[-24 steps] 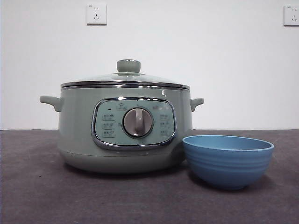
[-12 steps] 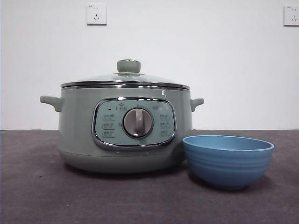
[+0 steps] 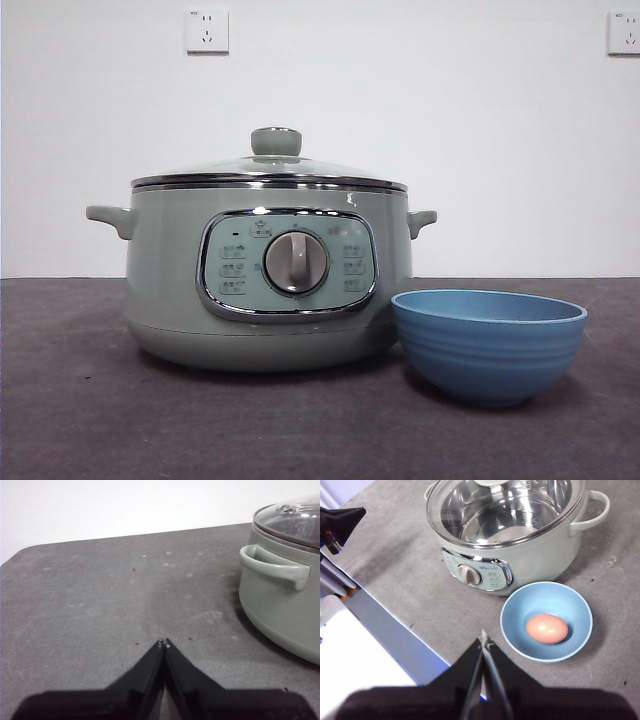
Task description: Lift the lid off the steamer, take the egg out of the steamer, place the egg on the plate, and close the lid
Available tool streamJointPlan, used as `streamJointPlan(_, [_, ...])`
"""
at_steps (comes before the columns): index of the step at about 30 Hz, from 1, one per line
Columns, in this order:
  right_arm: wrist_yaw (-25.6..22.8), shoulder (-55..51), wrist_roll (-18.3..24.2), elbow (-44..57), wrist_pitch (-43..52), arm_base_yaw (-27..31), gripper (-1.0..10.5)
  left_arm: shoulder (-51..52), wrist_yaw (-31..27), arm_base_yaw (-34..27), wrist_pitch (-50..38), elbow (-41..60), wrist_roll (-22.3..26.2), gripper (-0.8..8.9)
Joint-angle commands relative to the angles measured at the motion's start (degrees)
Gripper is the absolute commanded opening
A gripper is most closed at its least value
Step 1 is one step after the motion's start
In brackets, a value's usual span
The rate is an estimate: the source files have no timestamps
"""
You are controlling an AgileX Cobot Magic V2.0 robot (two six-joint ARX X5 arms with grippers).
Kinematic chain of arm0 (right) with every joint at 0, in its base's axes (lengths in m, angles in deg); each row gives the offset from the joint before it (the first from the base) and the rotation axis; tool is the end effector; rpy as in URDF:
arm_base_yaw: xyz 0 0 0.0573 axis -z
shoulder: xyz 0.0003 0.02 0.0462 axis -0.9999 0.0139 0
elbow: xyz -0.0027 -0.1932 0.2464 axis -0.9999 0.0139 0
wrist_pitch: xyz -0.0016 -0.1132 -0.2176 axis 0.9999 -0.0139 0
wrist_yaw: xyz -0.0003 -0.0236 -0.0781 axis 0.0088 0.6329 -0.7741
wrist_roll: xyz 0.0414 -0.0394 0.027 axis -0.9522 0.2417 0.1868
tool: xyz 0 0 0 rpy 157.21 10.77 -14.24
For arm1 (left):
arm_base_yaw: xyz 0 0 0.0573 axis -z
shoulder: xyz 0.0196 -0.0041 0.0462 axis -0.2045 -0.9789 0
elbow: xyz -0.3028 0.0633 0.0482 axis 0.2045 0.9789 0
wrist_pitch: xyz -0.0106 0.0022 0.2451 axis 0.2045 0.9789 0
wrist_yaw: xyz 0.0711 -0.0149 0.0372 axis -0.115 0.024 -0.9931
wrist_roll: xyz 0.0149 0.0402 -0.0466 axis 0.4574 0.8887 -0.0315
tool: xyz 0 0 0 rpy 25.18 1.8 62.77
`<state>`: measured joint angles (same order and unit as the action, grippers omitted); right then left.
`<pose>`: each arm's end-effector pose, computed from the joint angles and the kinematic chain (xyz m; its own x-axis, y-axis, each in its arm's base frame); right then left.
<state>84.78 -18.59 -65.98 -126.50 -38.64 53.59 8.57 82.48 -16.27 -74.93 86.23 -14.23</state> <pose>0.0493 0.0465 0.3268 0.5368 0.6390 -0.5510 -0.6644 0.7227 0.1908 0.0542 -0.0019 0.1496 0.9846 -0.0628 -0.1630 0.0724 0.9959 0.0536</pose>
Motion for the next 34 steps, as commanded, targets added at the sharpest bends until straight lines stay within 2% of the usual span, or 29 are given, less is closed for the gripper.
streamJointPlan(1, [-0.11, -0.02, -0.35, 0.48, 0.24, -0.07, 0.0, 0.13, -0.39, -0.15, -0.15, 0.76, -0.37, -0.04])
streamJointPlan(21, [-0.11, -0.02, -0.26, 0.48, 0.26, -0.07, 0.0, 0.13, -0.37, -0.15, -0.17, 0.76, -0.37, -0.04])
streamJointPlan(23, [-0.35, -0.13, 2.16, 0.48, 0.79, 0.2, 0.0, 0.13, -0.37, -0.15, -0.17, 0.76, -0.37, -0.04])
streamJointPlan(27, [-0.26, -1.62, 2.99, 0.5, 4.44, 4.39, 0.0, 0.13, -0.37, -0.15, -0.17, 0.76, -0.35, -0.04])
streamJointPlan(34, [-0.31, -6.08, 4.37, 0.72, 9.01, 20.65, 0.0, 0.13, -0.37, -0.15, -0.17, 0.76, -0.37, -0.04])
